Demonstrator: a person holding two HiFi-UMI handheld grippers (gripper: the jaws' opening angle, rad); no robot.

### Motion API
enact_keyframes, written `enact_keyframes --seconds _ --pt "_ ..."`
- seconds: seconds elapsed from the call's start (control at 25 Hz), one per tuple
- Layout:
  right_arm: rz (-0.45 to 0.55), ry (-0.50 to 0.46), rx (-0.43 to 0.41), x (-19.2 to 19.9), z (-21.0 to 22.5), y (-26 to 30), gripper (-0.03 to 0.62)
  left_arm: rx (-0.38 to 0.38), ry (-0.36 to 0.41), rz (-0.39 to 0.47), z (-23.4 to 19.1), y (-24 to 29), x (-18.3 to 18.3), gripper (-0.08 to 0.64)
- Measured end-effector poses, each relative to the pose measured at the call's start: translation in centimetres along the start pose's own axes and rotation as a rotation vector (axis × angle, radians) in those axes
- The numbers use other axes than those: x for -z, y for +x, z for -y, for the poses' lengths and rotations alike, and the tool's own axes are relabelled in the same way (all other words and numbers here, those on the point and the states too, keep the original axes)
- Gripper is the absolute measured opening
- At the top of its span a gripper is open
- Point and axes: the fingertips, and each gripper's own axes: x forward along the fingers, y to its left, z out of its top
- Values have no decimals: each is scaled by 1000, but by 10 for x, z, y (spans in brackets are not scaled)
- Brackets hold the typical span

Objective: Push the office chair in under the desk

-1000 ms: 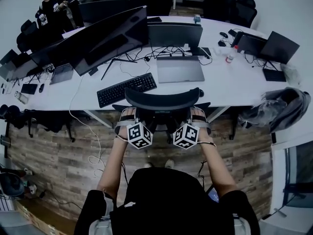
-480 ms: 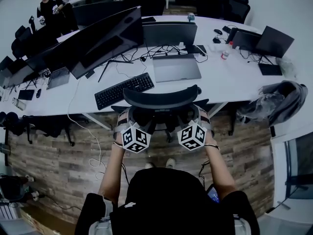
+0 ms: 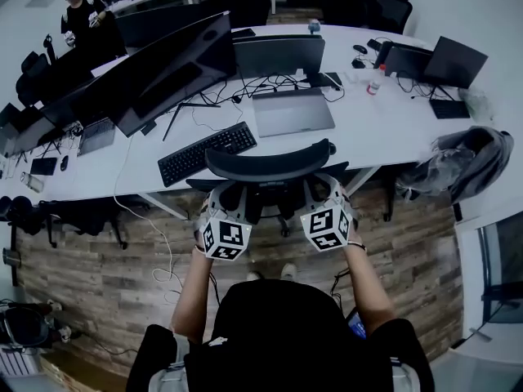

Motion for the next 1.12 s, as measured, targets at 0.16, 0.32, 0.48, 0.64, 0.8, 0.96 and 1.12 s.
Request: enact_keyframes --seconds 0.16,0.32,0.48,0.64,0.8,0.96,1.12 --pt "23 63 15 -3 4 -6 33 5 -120 13 -4 -4 -2 18" --pt "54 182 13 -10 6 -13 26 -8 -192 35 -9 -10 -5 14" --pt "78 304 30 -11 15 -18 25 6 -223 81 -9 -11 -15 14" --pt "112 353 43 -11 22 -24 25 10 -270 109 -11 -12 -22 14" --pt "145 364 48 -14 24 -28 25 3 -287 117 -10 -14 -23 14" --pt "165 377 32 -17 21 -28 25 1 -305 124 -9 -17 -23 14" --pt "180 382 24 -18 18 -26 25 -6 -330 130 -11 -19 -21 14"
